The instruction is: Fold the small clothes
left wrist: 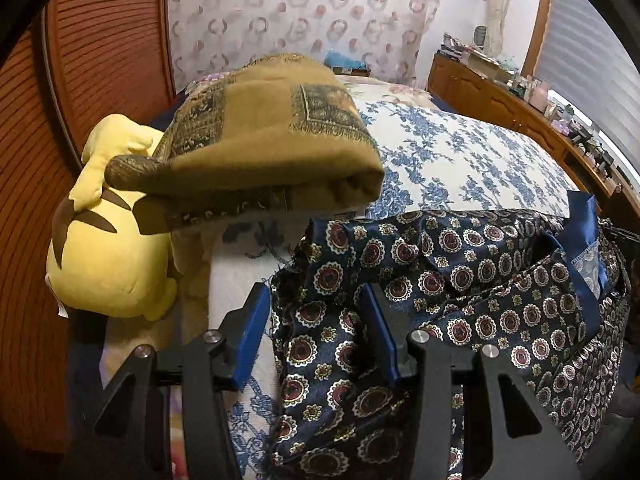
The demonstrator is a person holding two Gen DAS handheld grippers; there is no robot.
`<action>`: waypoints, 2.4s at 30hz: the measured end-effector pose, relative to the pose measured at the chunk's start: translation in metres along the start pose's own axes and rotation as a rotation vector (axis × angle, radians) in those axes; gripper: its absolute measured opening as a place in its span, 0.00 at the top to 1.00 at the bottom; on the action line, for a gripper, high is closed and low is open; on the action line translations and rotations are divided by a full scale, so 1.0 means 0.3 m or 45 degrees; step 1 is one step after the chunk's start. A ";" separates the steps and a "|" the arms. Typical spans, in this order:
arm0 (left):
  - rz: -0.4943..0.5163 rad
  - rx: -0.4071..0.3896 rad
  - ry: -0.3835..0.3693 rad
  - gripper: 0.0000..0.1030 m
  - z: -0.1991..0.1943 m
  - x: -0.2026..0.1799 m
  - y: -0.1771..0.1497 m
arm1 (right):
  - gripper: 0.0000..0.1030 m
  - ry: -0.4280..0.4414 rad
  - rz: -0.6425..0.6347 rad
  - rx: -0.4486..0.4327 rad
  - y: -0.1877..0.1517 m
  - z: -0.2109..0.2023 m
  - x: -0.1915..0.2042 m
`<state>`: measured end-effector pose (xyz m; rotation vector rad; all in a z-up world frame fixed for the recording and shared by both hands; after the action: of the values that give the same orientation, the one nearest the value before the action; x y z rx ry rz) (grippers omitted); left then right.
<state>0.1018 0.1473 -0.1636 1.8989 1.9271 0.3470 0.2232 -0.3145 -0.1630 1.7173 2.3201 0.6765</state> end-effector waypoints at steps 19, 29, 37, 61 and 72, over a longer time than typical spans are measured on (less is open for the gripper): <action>0.058 -0.026 -0.112 0.97 -0.001 -0.059 0.017 | 0.92 0.098 -0.116 0.013 -0.007 0.012 0.100; 0.132 -0.300 -0.132 1.00 -0.239 -0.178 0.103 | 0.95 0.048 -0.133 -0.258 0.079 -0.204 0.152; 0.158 -0.483 -0.127 1.00 -0.382 -0.215 0.406 | 0.95 -0.019 -0.177 -0.458 0.335 -0.406 0.162; 0.081 -0.183 0.024 0.66 0.025 -0.122 0.634 | 0.64 -0.216 -0.053 -0.221 0.695 0.017 -0.015; 0.061 -0.230 0.024 0.64 -0.031 -0.087 0.584 | 0.52 -0.039 -0.163 -0.163 0.718 0.143 0.307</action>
<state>0.2534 0.1296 -0.0732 1.8318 1.7984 0.5362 0.3961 -0.1674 -0.0909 1.5008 2.2890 0.7512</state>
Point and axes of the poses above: each gripper's, at about its wrist camera, not at the fingertips, and z roughly the way its jaws point, x to its left, y to its top, the point moved 9 cm from there along z, roughly the way its jaws point, and after that the axes turned 13 degrees about x, right-handed, at the moved point
